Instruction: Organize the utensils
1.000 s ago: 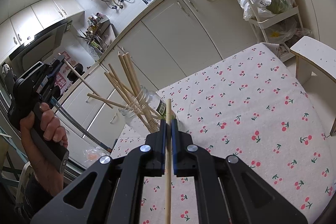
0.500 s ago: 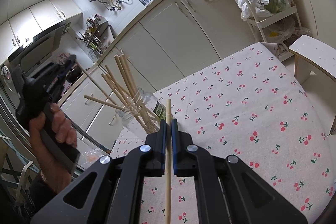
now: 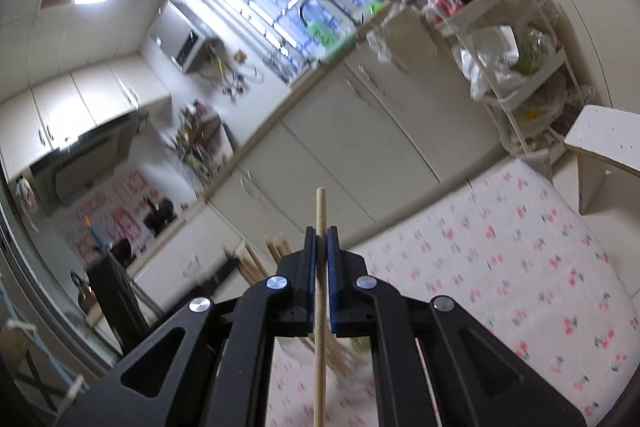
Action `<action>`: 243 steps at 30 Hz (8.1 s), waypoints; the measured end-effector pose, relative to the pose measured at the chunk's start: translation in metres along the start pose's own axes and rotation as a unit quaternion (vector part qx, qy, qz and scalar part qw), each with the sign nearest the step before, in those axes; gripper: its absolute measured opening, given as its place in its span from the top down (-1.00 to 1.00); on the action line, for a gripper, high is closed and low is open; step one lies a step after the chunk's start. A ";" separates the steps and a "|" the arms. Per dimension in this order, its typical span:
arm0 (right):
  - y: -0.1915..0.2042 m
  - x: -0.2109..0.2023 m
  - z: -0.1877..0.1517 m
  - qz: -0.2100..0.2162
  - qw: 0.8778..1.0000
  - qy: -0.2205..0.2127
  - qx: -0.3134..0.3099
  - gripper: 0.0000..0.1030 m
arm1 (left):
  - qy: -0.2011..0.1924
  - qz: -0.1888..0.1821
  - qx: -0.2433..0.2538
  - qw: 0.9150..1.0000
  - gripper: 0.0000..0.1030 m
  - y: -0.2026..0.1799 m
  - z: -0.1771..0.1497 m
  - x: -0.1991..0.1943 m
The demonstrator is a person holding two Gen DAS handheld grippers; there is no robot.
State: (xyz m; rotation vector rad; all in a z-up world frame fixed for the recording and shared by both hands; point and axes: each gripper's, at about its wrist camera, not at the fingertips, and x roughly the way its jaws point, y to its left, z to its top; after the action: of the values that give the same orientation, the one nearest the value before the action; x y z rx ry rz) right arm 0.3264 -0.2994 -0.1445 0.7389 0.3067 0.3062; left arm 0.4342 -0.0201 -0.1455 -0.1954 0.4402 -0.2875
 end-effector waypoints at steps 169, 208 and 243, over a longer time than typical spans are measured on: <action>0.203 -0.295 -0.106 -0.151 0.959 0.145 -0.191 -0.86 | 0.072 0.164 0.019 0.984 -0.85 -0.108 -0.064 -0.437; 0.211 -0.301 -0.102 -0.155 0.960 0.121 -0.201 -0.86 | 0.069 0.163 0.032 0.984 -0.85 -0.114 -0.065 -0.443; 0.208 -0.297 -0.098 -0.161 0.960 0.122 -0.197 -0.86 | 0.084 0.165 0.028 0.982 -0.85 -0.103 -0.074 -0.429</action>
State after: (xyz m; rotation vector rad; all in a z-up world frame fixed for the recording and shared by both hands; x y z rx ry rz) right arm -0.0149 -0.2063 -0.0200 0.2497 0.5731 0.1411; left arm 0.0065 0.0091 -0.0181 -0.0405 0.6226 0.0097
